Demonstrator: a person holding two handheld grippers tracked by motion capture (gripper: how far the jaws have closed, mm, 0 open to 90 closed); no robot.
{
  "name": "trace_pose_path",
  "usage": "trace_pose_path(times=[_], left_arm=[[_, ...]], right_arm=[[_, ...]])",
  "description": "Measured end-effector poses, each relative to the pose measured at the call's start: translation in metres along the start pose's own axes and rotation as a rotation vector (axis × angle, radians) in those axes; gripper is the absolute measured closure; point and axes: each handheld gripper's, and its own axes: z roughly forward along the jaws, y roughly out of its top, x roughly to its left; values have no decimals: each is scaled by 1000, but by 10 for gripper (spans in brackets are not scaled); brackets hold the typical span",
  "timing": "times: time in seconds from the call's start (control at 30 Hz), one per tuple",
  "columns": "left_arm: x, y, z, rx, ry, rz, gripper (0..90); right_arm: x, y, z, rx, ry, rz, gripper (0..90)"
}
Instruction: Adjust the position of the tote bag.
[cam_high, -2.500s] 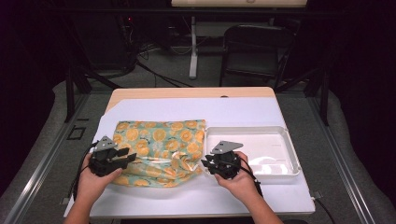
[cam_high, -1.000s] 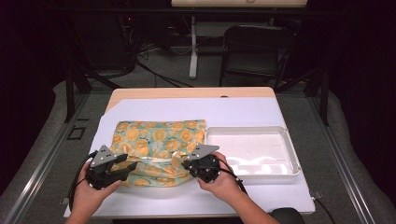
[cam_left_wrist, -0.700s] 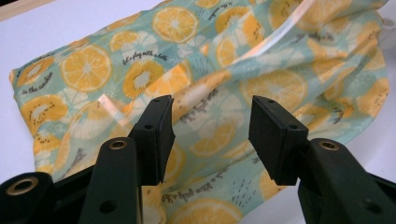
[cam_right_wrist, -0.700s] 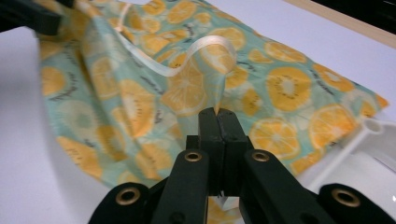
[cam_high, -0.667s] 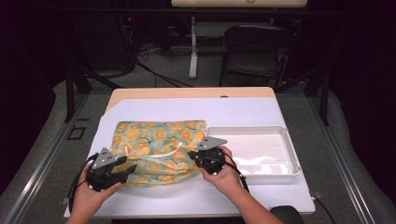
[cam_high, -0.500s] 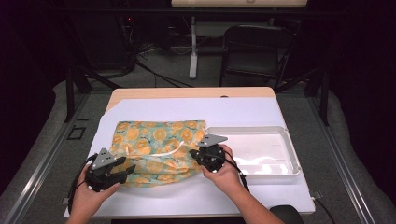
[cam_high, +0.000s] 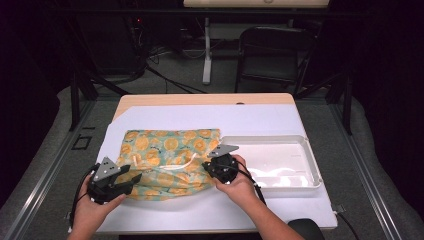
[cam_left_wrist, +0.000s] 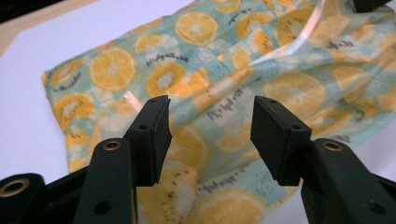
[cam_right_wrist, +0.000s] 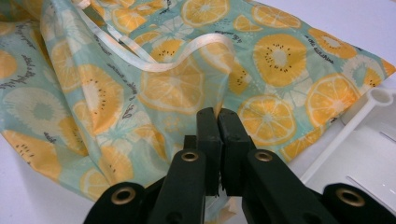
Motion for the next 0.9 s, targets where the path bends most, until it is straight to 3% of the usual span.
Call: trace_pose_path(times=[0.17, 0.37, 0.57, 0.67, 0.8, 0.9], left_arm=[[2, 10, 9, -16, -19, 62, 455], [3, 12, 22, 5, -60, 71, 448], [1, 8, 33, 62, -32, 93, 466], [-1, 6, 34, 80, -5, 114, 598], [-3, 4, 31, 100, -7, 136, 760], [-4, 5, 29, 104, 1, 148, 813]], right_arm=[[1, -2, 0, 0, -4, 0, 872], [1, -3, 0, 2, -6, 1, 864], [0, -5, -1, 1, -11, 7, 857], [0, -5, -1, -5, -13, 12, 851], [-1, -6, -2, -4, -16, 15, 847], [-1, -6, -2, -7, -21, 18, 845]])
